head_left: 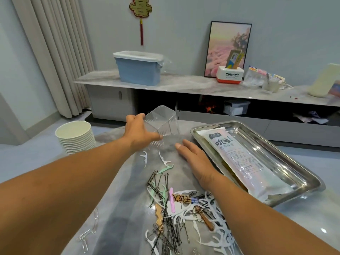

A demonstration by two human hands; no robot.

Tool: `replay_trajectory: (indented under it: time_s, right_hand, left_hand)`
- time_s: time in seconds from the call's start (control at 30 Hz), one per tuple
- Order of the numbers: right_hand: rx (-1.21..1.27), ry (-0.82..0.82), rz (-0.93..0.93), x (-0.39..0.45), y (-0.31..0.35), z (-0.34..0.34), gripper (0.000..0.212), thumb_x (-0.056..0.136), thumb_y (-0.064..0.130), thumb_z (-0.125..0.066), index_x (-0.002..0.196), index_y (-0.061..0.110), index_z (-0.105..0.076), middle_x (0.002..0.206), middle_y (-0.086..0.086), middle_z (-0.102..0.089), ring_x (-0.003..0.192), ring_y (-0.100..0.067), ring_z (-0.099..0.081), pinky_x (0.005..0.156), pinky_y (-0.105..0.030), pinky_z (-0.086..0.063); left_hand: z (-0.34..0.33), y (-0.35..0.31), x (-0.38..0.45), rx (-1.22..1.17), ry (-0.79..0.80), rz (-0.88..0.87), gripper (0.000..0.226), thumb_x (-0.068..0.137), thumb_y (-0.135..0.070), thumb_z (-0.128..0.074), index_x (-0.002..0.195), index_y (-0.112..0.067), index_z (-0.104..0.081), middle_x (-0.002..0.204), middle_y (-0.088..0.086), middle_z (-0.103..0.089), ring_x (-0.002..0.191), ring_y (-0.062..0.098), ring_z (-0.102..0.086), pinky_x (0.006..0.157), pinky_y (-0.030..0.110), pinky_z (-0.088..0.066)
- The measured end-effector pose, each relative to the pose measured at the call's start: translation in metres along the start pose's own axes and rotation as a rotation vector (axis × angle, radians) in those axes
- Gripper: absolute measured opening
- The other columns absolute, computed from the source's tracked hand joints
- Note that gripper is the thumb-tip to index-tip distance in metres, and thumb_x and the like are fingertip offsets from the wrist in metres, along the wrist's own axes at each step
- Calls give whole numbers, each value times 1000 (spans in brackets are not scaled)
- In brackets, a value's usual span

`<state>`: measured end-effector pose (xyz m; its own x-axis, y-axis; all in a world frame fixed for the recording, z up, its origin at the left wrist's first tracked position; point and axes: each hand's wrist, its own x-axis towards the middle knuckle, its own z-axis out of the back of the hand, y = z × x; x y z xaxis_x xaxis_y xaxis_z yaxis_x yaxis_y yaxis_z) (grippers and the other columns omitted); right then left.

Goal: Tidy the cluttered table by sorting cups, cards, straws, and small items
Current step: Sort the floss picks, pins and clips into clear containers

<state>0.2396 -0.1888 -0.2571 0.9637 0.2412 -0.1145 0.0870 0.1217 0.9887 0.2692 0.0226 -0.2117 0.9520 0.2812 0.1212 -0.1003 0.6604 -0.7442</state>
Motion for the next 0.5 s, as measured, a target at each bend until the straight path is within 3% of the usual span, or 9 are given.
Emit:
replay_trajectory:
  time_s: [0.1,0.17,0.23,0.33,0.4,0.43,0.5]
  right_hand:
    - [86,-7,-2,2,8,-2,99,79,71,-70,158,26,-31,156,3,-44,139,-19,-46,111,-40,-41]
    - [199,-3,-3,9,21,-4,91,88,63,-65,159,19,-28,158,-4,-41,140,-21,-46,114,-42,-41]
    - [410,-17,-29,20,39,-10,70,100,49,-57,155,13,-33,153,-7,-48,138,-22,-49,112,-42,-44]
    - [700,-132,-51,39,67,-13,34,105,36,-54,132,16,-58,120,-2,-70,103,-15,-69,83,-32,-56]
    - [822,-203,-49,49,78,-6,24,104,31,-54,121,16,-62,97,-1,-73,74,-11,-71,67,-27,-56]
    - [845,-220,-45,53,81,-1,23,105,29,-54,122,15,-62,91,-1,-72,66,-10,-71,63,-26,-57]
    - [881,-253,-43,58,84,10,21,106,26,-51,118,13,-62,87,-1,-69,61,-10,-69,60,-28,-58]
  left_hand:
    - [11,-18,-5,-119,-76,-22,99,66,-40,-92,146,-14,-40,130,0,-29,119,19,-49,102,28,-44]
    - [11,-30,-8,-219,-144,-18,100,66,-43,-92,147,-15,-40,130,0,-31,118,16,-49,109,30,-41]
    - [4,-43,-13,-314,-161,-11,100,65,-47,-91,146,-16,-41,130,-1,-32,115,13,-49,109,28,-41]
    - [-9,-61,-14,-428,-85,-20,89,69,-60,-84,139,-16,-51,131,2,-42,109,15,-54,105,28,-44]
    - [-13,-60,-9,-511,-30,-45,70,81,-75,-62,116,-15,-67,117,1,-62,101,18,-61,101,32,-47]
    - [-14,-52,-5,-499,-14,-43,67,89,-76,-49,114,-17,-68,115,-5,-65,105,14,-61,100,31,-45]
    - [-15,-26,3,-262,35,-37,81,91,-75,-26,146,-21,-49,147,-6,-49,136,15,-42,113,33,-29]
